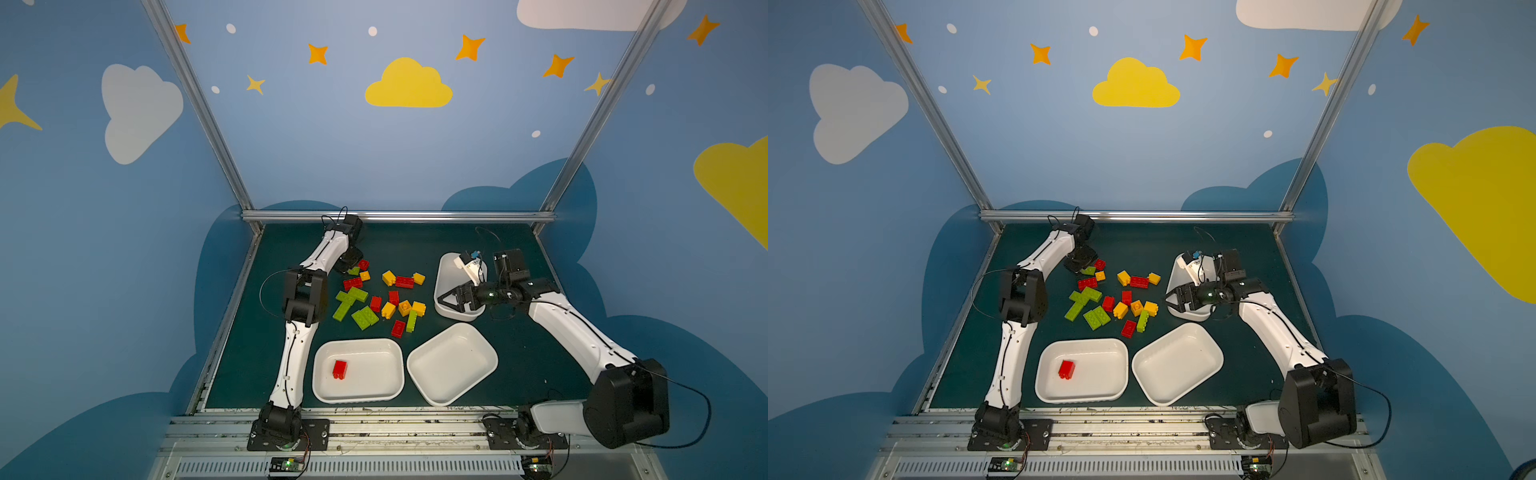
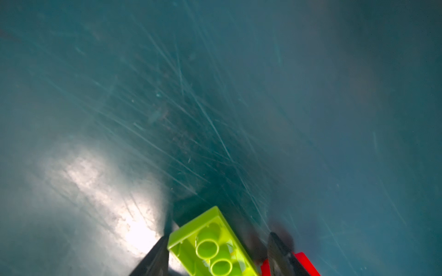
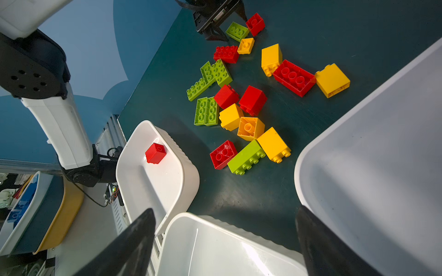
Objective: Sort the legos into containers by color
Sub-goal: 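Move the left gripper back to the pile and grasp a lime-green brick, then carry the lime-green brick with the left gripper and drop it into the middle bin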
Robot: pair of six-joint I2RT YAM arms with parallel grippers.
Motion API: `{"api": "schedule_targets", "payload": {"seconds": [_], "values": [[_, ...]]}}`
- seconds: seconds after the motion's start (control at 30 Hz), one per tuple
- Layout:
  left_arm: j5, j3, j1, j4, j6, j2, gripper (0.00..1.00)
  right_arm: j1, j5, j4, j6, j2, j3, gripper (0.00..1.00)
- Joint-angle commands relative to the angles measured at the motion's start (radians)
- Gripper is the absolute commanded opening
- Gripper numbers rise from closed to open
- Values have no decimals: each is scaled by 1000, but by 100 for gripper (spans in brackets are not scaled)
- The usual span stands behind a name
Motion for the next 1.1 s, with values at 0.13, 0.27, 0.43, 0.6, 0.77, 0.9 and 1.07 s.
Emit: {"api": "schedule_targets", "payload": {"seconds": [0.13, 0.27, 0.43, 0.6, 0.77, 0.9, 1.07], "values": [[-3, 121, -12, -170, -50, 91, 63, -15, -42, -49, -19, 16, 45, 90], [-3, 120, -20, -167, -52, 95, 59, -21, -42, -49, -20, 8, 38, 90], [13, 121, -26, -139, -27, 98, 48, -23, -45, -51, -17, 6, 38, 90], [9, 121, -24, -134, 3, 89, 39, -25, -43, -50, -17, 1, 35, 90], [-22, 120, -23, -135, 46, 57, 29, -26, -55, -45, -7, -5, 42, 89], [-57, 121, -20, -129, 125, 13, 28, -25, -81, -33, 12, -16, 55, 89], [-103, 118, -17, -154, 233, -53, 28, -25, -97, -34, 22, -24, 74, 89]]}}
